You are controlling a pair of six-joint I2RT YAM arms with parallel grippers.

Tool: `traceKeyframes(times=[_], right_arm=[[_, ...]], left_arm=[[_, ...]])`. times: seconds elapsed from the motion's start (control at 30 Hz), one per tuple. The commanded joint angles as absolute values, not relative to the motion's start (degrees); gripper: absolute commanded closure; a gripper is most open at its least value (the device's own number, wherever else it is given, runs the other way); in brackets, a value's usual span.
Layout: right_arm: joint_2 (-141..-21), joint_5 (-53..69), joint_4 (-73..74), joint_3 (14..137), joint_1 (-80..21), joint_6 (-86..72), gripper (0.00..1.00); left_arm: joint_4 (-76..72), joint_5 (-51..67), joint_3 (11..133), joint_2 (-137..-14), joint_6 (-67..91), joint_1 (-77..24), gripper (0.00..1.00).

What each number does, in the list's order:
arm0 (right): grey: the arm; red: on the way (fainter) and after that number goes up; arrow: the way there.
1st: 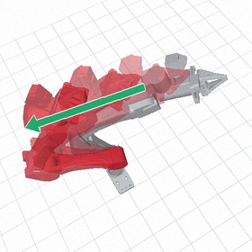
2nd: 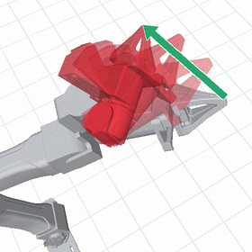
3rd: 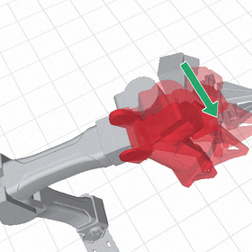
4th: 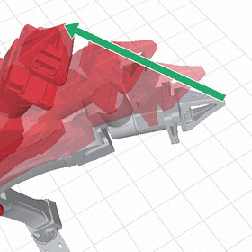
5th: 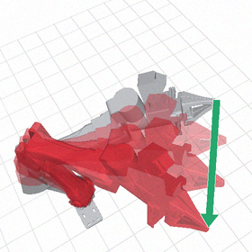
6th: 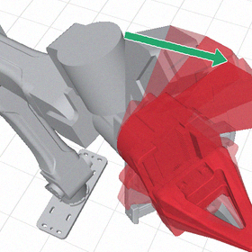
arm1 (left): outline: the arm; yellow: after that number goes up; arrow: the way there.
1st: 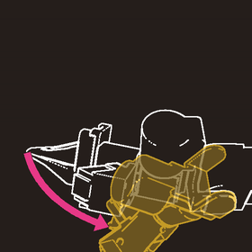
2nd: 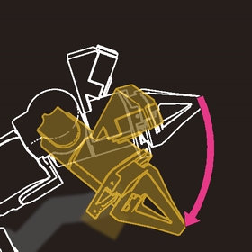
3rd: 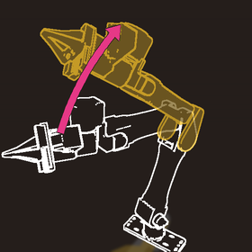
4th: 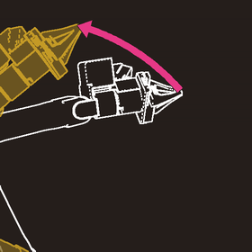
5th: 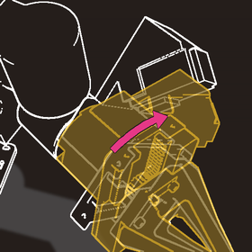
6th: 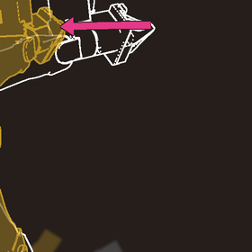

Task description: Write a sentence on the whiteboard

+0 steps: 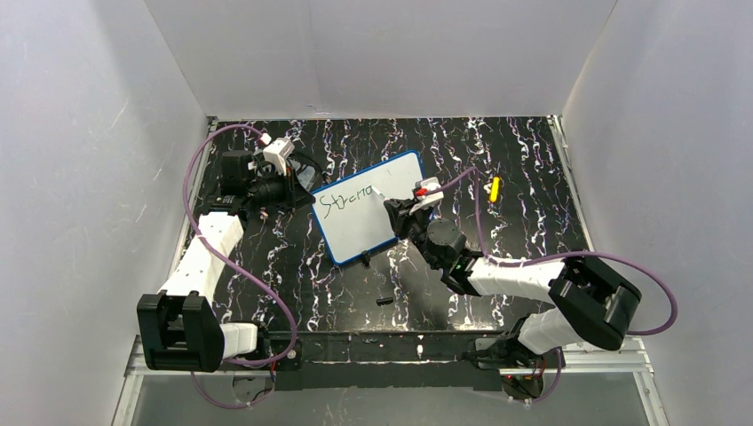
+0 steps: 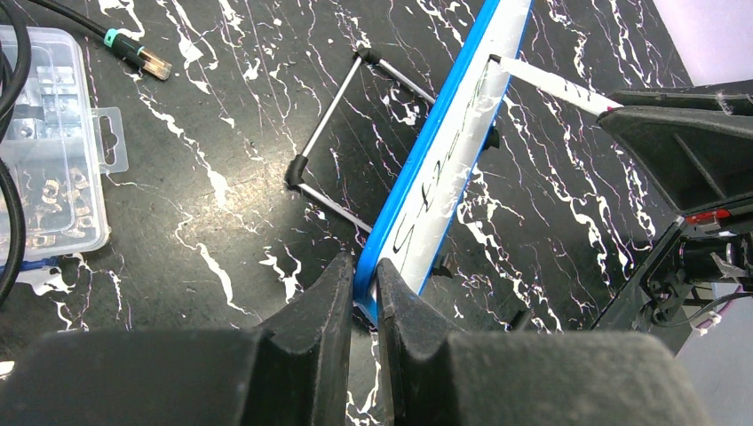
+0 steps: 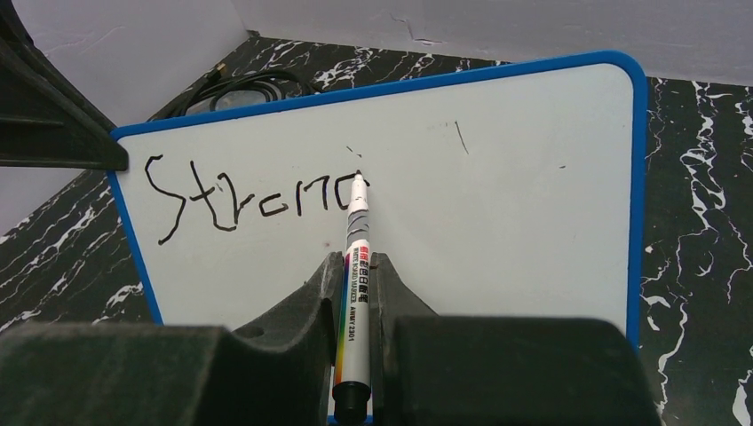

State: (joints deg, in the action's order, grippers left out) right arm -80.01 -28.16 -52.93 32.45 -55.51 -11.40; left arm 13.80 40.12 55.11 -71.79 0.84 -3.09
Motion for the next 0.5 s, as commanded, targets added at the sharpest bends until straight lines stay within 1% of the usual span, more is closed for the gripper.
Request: traceKeyframes(times=[0.0, 0.47], right_arm=[[-80.7, -29.3, -56.1, 34.3, -55.3, -10.2, 0.99], [-78.1, -28.7, -52.1, 29.3, -55.4, -14.4, 0.99]], left_arm=[[15.0, 41.2, 55.1, -70.6, 0.3, -3.2, 1.0], [15.0, 41.1, 55.1, -70.5, 0.3, -3.2, 1.0]])
